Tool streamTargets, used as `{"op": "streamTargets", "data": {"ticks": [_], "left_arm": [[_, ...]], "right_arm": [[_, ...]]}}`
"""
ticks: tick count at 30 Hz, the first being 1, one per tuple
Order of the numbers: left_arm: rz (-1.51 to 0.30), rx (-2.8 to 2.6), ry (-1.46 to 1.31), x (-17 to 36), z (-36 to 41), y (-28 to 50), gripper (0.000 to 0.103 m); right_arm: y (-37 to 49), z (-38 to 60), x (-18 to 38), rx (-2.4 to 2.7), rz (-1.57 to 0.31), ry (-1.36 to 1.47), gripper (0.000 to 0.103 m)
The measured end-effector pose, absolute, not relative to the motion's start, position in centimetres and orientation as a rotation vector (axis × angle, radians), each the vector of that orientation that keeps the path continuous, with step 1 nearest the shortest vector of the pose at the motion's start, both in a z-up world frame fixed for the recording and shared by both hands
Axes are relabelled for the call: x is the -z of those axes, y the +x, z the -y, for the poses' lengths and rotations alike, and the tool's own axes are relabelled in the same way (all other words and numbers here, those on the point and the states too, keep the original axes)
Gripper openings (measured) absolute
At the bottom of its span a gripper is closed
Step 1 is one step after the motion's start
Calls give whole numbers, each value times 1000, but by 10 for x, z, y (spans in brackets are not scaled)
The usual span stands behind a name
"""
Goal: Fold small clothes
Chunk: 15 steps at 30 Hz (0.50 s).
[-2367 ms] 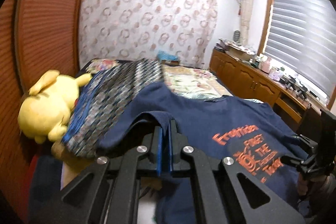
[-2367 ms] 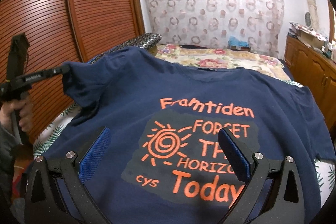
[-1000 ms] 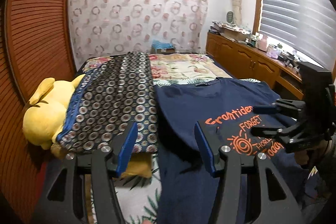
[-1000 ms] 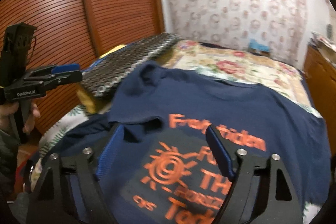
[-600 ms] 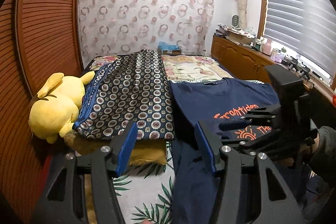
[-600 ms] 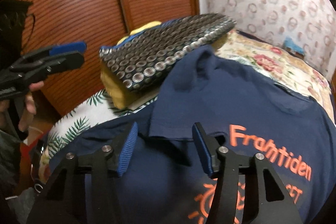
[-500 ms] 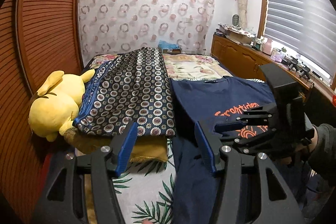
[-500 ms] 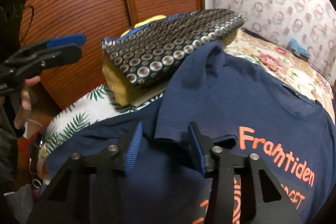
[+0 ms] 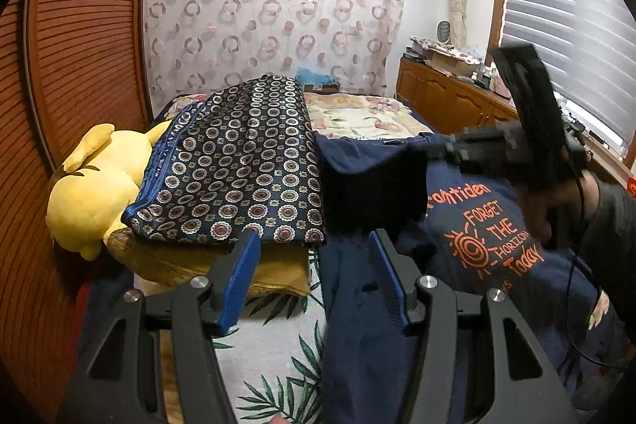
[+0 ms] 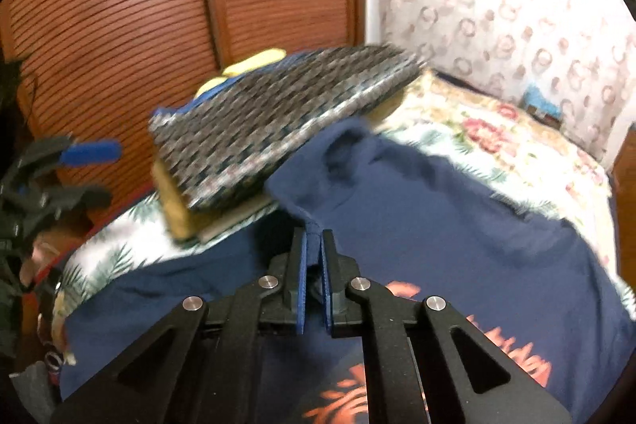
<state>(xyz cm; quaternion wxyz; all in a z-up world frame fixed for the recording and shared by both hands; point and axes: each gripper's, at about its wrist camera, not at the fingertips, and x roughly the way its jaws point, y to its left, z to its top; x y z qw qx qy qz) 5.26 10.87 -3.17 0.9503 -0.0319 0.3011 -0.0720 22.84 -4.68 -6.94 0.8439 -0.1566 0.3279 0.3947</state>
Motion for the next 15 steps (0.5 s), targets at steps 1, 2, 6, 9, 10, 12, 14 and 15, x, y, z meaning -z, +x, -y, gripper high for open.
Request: {"op": "streamTargets", "data": {"ticks": [1,2,6,9,10,12,14,15], "left_arm": [[-612,147,-66,31,-108,53,56],[-613,149,-67,31,-107,53,56],[-615,150,-67,32,-105,53,56],[-617,152,-69,32,-105,53,56],[-618,154,-69,32,-104,53,56],[-619,156,-68,33,-102,52,56],[-620,161,-67,34,-100,52,56],[-620,163,-68,34,-99,53,56]], "right_arm": [[238,49,64,-807,-687,-330,4],[247,51,61,-781,-683,-330,4],[287,62,57,-634,-703,-313,4],[307,70,61,-549,-725,-298,5],[310,72,62,-511,-726,-297,17],[312,78,62,-474,-732,-286,38],[307,85,64,-499,-743,-266,41],[302,88,66,-506,-747,-271,41]]}}
